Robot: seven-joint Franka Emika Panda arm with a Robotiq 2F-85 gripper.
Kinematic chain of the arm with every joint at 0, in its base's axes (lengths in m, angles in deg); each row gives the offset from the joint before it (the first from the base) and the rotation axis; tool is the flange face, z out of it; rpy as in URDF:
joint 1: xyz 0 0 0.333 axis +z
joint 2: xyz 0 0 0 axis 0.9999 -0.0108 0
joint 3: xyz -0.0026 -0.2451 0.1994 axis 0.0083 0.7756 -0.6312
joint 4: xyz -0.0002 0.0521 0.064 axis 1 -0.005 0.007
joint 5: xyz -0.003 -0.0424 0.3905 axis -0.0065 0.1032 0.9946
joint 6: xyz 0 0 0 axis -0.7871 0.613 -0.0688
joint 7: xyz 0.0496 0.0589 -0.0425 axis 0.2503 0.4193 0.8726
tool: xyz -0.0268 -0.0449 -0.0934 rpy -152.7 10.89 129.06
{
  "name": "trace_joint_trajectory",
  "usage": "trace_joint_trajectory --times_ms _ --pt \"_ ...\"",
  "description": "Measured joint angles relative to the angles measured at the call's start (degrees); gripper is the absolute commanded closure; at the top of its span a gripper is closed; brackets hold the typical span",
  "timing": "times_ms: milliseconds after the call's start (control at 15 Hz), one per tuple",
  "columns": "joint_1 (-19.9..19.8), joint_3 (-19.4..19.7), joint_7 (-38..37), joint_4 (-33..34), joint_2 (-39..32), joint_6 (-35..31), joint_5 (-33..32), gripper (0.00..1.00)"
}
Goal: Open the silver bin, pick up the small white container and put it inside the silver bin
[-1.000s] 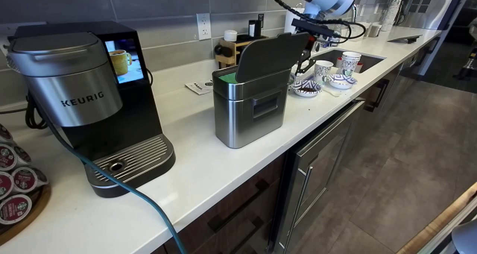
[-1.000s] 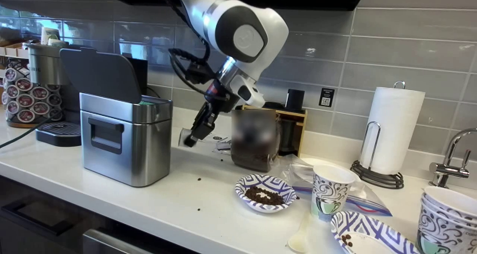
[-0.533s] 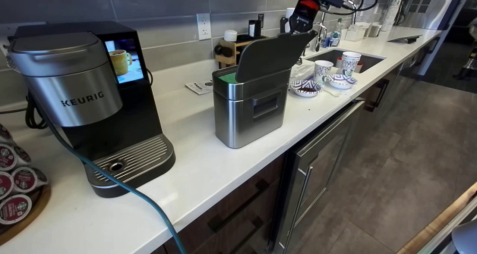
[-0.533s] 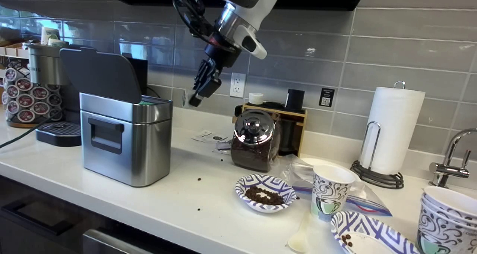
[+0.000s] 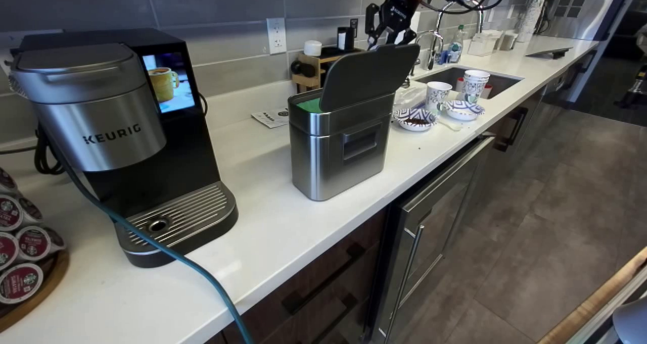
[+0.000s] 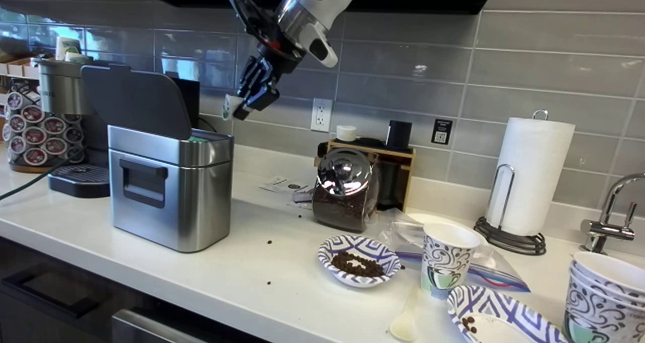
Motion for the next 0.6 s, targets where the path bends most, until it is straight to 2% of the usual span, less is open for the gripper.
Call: trace_joint_trajectory --times_ms 400,467,533,600 --pt "0.0 -0.3 2.7 3.0 -2.0 8.7 3.4 0.92" --pt "0.0 -0.4 2.9 3.5 -2.5 9.4 3.7 0.83" --pt "0.0 -0.5 3.0 4.0 -3.1 9.8 3.9 0.44" --pt "0.1 -0.6 3.2 4.4 -3.8 10.2 4.2 0.45"
